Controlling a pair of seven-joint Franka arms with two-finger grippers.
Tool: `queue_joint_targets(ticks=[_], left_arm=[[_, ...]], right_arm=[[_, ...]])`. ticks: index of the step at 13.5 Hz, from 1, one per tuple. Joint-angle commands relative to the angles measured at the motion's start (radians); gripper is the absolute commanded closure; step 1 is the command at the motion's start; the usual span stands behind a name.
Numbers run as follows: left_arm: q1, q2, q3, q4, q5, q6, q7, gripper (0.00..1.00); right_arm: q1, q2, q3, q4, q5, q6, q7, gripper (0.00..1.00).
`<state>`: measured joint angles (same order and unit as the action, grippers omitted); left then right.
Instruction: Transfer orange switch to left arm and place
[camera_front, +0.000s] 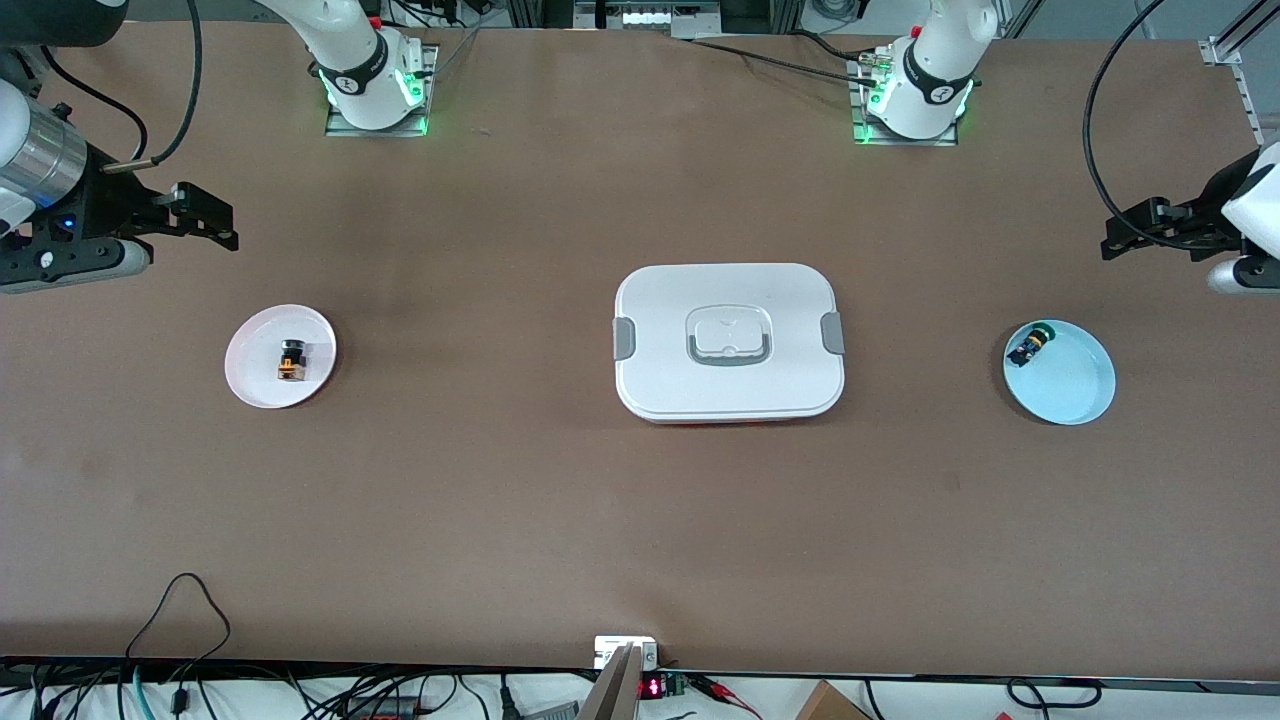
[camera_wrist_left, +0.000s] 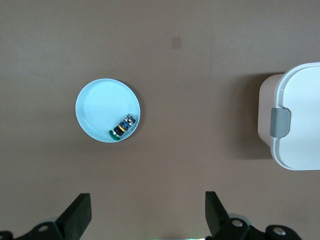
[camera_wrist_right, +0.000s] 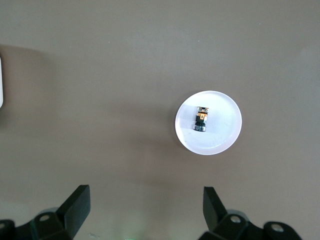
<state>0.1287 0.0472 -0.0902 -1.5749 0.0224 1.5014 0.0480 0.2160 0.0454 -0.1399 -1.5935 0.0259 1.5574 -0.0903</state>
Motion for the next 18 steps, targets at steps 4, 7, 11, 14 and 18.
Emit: queue_joint_targets(ticks=[4,7,11,14,18], left_arm=[[0.005,0.013,-0.002,0.032,-0.001,-0.026,0.003,0.00],[0.005,0.013,-0.002,0.032,-0.001,-0.026,0.003,0.00],[0.012,0.013,-0.003,0.032,-0.001,-0.030,0.004,0.00],[0.022,0.014,-0.003,0.030,-0.012,-0.032,0.003,0.00],[0.028,0.016,-0.002,0.030,-0.022,-0.032,0.003,0.00]], right_arm=[[0.000,-0.007,0.002,-0.006,-0.006,0.030,0.020,0.00],[-0.006,0.001,0.000,0.004,-0.006,0.036,0.006,0.00],[-0.015,0.008,-0.004,0.015,-0.037,0.036,-0.029,0.00],[-0.006,0.004,-0.001,0.017,-0.041,0.027,-0.075,0.00],[-0.009,0.002,-0.003,0.017,-0.063,-0.040,-0.352,0.00]])
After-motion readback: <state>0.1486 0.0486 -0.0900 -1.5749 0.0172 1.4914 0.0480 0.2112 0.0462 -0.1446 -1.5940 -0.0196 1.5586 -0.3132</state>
